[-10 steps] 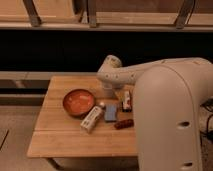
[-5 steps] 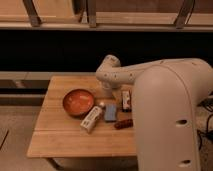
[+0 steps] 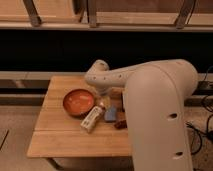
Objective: Place the bottle in the ceramic bowl
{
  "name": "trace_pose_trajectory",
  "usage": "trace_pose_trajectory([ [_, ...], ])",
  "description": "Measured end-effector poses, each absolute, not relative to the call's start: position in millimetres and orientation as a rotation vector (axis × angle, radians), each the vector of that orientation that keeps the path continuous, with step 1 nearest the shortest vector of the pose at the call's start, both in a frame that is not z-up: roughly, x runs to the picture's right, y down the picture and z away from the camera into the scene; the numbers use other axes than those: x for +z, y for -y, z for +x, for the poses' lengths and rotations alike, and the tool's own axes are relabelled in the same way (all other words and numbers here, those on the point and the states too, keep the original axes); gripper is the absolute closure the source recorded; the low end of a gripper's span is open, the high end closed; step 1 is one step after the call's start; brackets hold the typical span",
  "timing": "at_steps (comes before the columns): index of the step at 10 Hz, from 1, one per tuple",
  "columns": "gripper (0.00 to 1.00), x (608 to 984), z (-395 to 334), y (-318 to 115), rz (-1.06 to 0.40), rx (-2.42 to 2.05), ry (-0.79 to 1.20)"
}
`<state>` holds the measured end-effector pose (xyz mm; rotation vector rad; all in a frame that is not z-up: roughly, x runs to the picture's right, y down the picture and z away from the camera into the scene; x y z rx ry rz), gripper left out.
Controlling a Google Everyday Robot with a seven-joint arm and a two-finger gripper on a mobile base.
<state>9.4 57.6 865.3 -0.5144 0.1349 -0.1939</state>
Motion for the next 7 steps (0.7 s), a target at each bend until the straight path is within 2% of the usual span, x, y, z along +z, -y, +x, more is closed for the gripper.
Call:
trace_pose_trajectory([
  [3, 0.20, 852.6, 18.8, -65.3, -0.530, -0.183, -0.160],
  [7, 0.20, 858.9, 21.9, -89.0, -0.600, -0.154, -0.134],
])
